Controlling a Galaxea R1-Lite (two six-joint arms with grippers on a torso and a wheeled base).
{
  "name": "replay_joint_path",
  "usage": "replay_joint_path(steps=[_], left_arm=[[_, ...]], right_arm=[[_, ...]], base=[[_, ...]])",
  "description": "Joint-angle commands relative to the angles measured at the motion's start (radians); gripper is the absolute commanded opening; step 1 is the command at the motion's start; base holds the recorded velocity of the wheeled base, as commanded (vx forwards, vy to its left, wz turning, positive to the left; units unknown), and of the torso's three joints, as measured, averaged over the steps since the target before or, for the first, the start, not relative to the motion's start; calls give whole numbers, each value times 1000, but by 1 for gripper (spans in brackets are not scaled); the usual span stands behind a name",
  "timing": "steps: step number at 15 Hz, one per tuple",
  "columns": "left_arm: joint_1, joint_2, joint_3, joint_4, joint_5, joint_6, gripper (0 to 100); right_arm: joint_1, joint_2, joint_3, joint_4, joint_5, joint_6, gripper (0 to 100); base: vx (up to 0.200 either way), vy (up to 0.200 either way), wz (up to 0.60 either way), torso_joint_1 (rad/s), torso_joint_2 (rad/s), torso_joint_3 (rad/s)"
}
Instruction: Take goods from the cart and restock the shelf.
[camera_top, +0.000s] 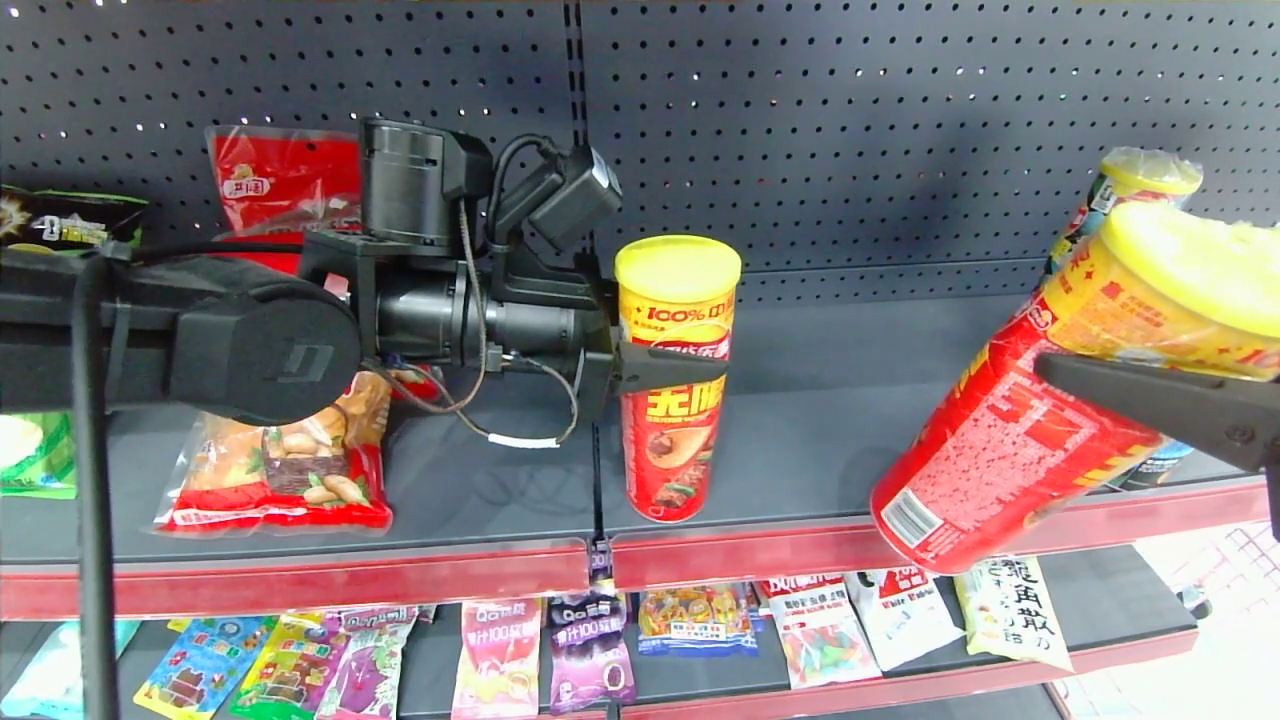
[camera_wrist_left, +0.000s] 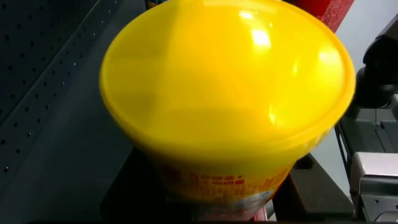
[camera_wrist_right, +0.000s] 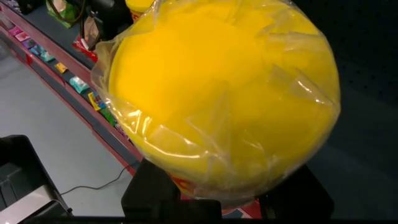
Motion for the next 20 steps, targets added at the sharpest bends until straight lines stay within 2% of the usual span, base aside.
replay_joint_path(steps=[1,7,8,11,15,16,20], left_arm=[[0,4,0,0,0,0,0],[1,13,20,0,-1,0,0],[1,13,21,0,-1,-1,100],[0,5,20,0,3,-4,100],[26,-59,106,0,10,-9,100],[69,-121,189,0,10,-9,100],[130,-228,337,0,2,-9,100]], right_arm=[[0,9,-5,-1,0,-1,0],[0,30,-10,-2,0,-1,0],[0,35,-16,-2,0,-2,0],[0,113,-85,-2,2,-2,0],[-9,257,-194,-4,2,-2,0],[-12,360,-283,-2,2,-4,0],[-21,521,-416,-4,-1,-7,0]], base=[[0,0,0,0,0,0],[0,0,0,0,0,0],[0,0,0,0,0,0],[0,0,0,0,0,0],[0,0,0,0,0,0],[0,0,0,0,0,0],[0,0,0,0,0,0]])
